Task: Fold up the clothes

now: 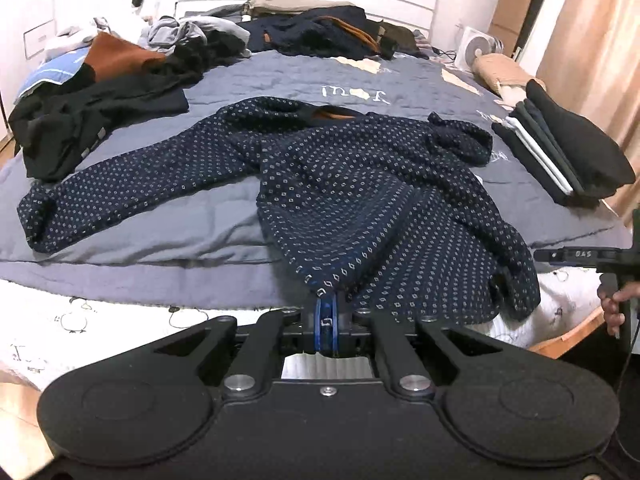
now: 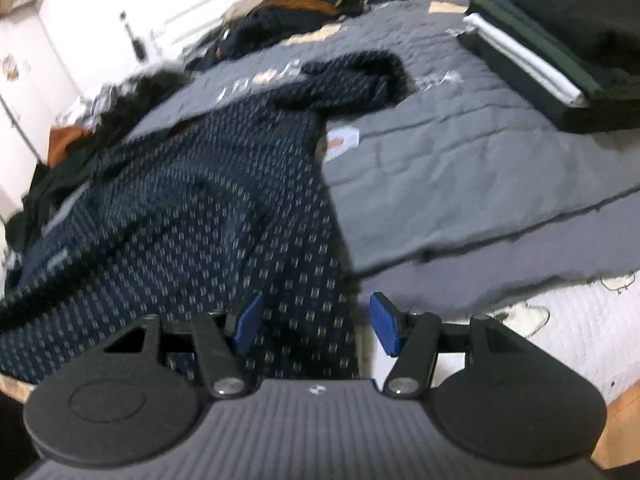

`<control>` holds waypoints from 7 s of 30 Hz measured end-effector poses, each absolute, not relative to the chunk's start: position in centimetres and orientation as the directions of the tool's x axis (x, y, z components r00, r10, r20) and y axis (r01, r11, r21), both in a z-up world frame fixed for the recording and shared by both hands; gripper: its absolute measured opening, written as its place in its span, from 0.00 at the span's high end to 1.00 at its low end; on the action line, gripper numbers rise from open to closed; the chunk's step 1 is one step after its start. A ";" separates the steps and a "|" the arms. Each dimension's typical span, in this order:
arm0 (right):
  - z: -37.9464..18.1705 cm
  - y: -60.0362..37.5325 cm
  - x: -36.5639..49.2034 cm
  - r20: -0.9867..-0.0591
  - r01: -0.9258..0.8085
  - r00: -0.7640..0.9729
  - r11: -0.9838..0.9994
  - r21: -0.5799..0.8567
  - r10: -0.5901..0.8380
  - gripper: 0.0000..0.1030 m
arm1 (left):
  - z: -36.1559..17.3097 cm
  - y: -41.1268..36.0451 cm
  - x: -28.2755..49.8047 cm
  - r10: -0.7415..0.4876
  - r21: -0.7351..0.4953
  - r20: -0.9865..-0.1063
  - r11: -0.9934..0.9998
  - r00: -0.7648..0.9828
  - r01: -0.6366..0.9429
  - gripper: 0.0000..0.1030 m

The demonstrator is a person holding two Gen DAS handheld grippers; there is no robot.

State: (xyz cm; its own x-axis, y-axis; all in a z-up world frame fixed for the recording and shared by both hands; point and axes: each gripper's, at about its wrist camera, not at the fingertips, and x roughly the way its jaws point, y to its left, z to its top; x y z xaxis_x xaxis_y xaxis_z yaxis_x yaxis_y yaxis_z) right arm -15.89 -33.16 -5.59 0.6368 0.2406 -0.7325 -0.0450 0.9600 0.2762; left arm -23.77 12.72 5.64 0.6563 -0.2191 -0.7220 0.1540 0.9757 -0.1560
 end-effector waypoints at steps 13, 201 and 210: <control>-8.5 -31.2 -16.6 -0.837 -0.070 0.504 0.976 0.209 0.215 0.43 | 4.4 15.1 -23.0 -0.244 -0.223 -0.719 0.968 0.651 0.116 0.95; 7.9 -52.5 5.4 -0.343 0.584 0.796 0.781 0.221 -0.498 0.92 | -0.3 3.1 5.2 -0.437 -0.370 -0.575 0.893 0.692 0.257 0.43; 9.3 -46.7 2.8 -0.440 0.369 0.865 0.901 0.229 -0.243 0.49 | -0.1 2.4 4.8 -0.464 -0.380 -0.573 0.881 0.675 0.282 0.43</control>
